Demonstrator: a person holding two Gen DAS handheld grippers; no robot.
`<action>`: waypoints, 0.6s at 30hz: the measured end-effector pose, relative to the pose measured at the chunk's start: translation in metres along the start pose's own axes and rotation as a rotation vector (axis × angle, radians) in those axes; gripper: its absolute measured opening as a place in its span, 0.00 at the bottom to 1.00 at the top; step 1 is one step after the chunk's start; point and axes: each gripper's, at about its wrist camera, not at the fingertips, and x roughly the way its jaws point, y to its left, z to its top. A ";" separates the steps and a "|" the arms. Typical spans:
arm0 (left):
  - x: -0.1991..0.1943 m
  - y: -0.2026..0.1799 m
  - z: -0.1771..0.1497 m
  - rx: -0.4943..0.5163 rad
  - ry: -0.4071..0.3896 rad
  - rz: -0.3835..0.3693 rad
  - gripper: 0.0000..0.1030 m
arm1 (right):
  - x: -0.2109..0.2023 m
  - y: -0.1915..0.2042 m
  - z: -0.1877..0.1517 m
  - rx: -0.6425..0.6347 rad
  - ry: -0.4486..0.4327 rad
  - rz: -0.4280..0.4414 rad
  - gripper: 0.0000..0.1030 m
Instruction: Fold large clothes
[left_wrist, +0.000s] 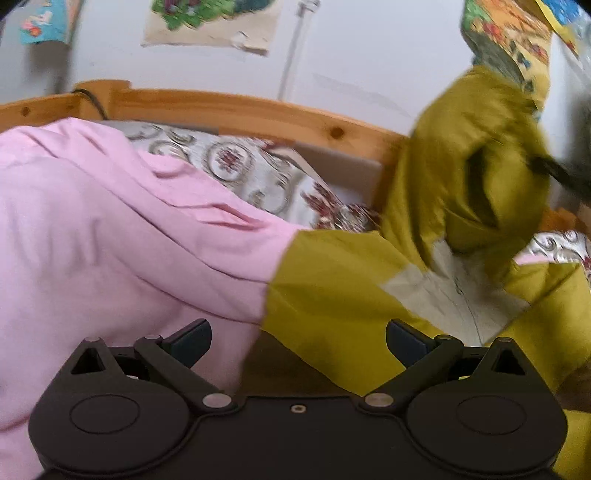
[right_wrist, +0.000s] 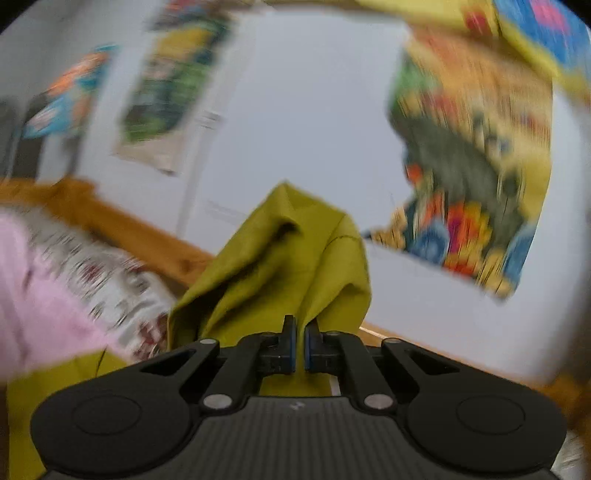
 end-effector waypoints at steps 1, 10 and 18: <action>-0.003 0.002 0.000 -0.003 -0.006 0.009 0.98 | -0.019 0.010 -0.008 -0.052 -0.026 -0.010 0.04; -0.027 0.019 0.002 -0.007 -0.007 0.025 0.98 | -0.134 0.052 -0.087 -0.236 0.052 0.019 0.05; -0.026 0.011 0.000 -0.117 0.043 -0.226 0.98 | -0.163 0.046 -0.121 -0.110 0.269 0.054 0.48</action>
